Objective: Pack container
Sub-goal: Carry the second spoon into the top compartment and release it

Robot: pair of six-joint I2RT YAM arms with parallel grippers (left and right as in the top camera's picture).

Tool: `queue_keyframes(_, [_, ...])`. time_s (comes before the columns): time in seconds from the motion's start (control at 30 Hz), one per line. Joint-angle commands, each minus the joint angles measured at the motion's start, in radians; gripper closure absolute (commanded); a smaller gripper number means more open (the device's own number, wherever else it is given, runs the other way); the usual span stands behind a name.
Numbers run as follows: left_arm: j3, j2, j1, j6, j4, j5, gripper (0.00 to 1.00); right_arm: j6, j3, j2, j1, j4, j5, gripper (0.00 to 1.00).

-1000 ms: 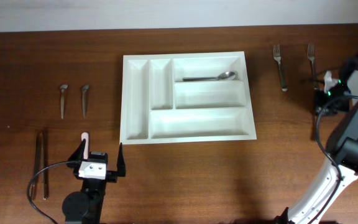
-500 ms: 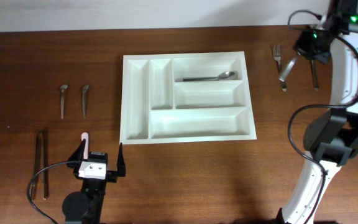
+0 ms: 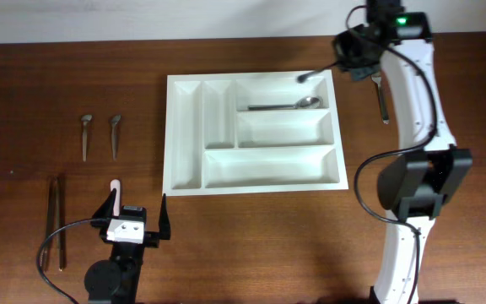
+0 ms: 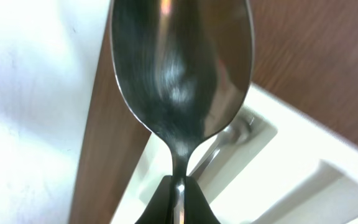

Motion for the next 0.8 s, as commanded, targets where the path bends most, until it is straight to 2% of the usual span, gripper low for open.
queue_keyframes(0.0, [-0.005, -0.005, 0.006, 0.013, -0.002, 0.004, 0.01, 0.173, 0.006, 0.001, 0.058, 0.002, 0.097, 0.96])
queue_keyframes(0.17, [-0.005, -0.005, 0.006, 0.013, -0.002, 0.004, 0.01, 0.275, -0.027, 0.006, 0.125, 0.018, 0.148, 0.96])
queue_keyframes(0.33, [-0.005, -0.005, 0.006, 0.013, -0.002, 0.004, 0.01, 0.296, -0.072, 0.020, 0.166, 0.102, 0.150, 0.96])
queue_keyframes(0.5, [-0.005, -0.005, 0.006, 0.013, -0.002, 0.004, 0.01, 0.417, -0.103, 0.058, 0.185, 0.112, 0.147, 0.96])
queue_keyframes(0.77, [-0.005, -0.005, 0.006, 0.013, -0.002, 0.004, 0.01, 0.465, -0.104, 0.117, 0.186, 0.164, 0.141, 0.96])
